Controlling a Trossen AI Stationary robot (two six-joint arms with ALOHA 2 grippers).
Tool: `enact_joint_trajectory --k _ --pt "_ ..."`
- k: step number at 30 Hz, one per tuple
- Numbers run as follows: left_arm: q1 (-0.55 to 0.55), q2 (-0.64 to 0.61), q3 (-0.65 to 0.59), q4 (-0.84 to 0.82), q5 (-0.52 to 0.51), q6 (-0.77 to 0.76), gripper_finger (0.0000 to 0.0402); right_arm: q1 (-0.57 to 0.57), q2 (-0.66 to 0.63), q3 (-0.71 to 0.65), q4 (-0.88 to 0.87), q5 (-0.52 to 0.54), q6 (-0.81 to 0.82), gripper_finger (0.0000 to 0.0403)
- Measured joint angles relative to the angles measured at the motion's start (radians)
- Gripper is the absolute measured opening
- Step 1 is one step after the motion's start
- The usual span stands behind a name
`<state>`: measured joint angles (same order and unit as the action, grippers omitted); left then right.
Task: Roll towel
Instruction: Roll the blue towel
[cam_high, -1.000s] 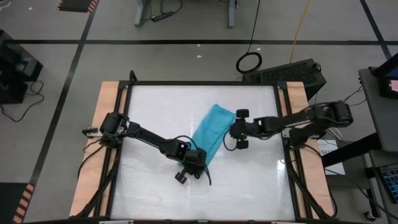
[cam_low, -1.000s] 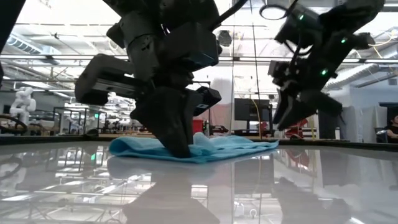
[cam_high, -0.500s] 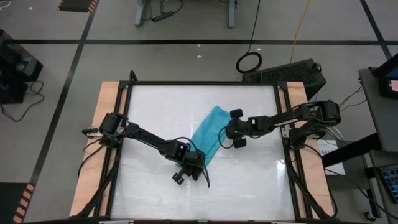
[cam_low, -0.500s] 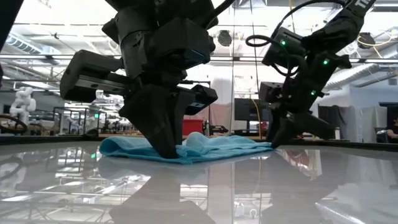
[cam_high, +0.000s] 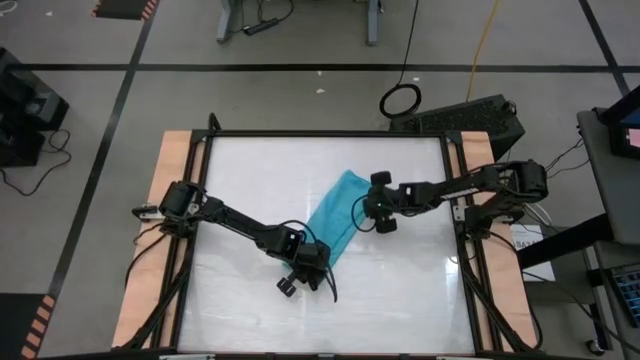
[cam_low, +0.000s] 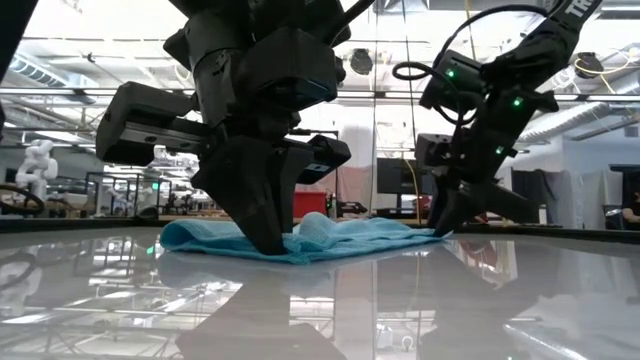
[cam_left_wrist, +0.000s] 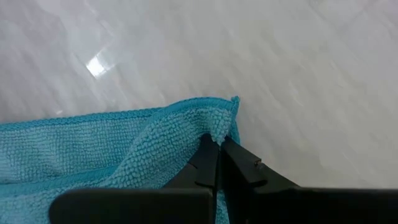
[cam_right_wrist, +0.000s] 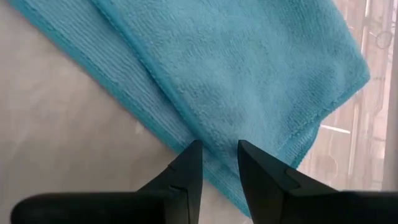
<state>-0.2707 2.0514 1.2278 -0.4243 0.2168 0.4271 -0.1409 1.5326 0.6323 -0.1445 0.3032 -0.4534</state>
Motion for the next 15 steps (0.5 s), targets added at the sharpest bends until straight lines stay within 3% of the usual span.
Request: enact_joint_trajectory --k 11,15 --pt "0.0 0.0 0.0 0.004 -0.001 -0.001 0.0014 -0.037 0.0 0.0 0.009 -0.022 -0.004 0.0093" --pt "0.0 0.0 0.0 0.005 -0.003 -0.001 0.0014 -0.037 0.0 0.0 0.018 -0.022 -0.004 0.0072"
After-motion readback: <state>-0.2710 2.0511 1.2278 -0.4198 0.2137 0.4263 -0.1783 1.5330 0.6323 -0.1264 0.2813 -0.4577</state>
